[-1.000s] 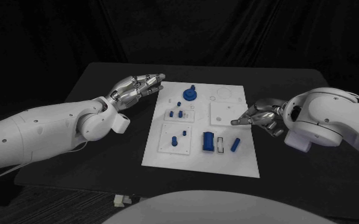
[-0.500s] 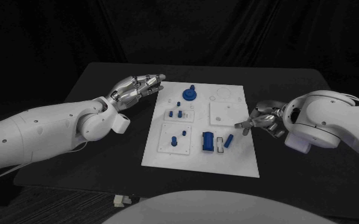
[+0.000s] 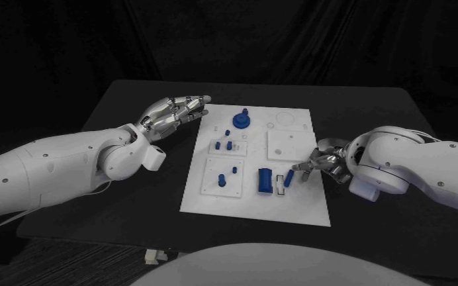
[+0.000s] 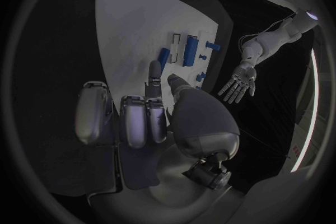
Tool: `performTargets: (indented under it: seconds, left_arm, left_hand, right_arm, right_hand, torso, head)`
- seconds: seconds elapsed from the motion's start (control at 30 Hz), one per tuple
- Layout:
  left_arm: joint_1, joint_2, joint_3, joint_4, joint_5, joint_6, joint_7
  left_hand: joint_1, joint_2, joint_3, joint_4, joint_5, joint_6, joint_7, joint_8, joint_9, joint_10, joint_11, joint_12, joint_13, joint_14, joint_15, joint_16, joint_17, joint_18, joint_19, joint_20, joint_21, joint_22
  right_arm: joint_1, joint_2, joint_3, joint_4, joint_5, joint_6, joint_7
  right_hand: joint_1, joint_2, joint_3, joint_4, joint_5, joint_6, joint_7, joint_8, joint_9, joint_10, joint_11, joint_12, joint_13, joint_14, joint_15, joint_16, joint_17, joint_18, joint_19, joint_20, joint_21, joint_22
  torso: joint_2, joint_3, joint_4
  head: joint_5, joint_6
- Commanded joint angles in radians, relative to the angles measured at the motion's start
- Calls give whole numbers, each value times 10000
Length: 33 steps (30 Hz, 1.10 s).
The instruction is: Assemble the parts on the task board
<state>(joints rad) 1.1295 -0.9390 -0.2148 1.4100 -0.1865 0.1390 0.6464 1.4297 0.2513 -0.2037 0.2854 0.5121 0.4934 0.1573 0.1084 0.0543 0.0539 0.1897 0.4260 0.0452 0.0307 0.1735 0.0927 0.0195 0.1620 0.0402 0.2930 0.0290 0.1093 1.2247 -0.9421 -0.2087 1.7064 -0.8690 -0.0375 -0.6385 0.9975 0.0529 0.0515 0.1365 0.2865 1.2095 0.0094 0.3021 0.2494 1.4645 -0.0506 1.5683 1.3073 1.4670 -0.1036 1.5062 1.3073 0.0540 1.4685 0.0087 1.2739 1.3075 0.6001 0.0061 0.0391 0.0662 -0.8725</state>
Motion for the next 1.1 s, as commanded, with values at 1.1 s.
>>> performTargets:
  seconds: [1.1]
  left_arm:
    - [-11, 6, 9, 32, 18, 205, -11]
  left_hand:
    - [89, -9, 62, 25, 39, 213, 527, 104, 29, 146, 65, 155, 18, 9, 142, 100, 17, 18, 86, 2, 65, 18]
  right_arm:
    - [-271, 1019, 5, -926, -765, 765, -272]
  right_hand:
    - [10, -64, -72, -191, -462, -761, 334, -1325, -110, 1063, 142, 25, 2635, 517, 38, -558, -601, 181, 525, -3, -1178, 1606]
  torso:
    - [-6, 2, -1]
  head:
    - [-11, -2]
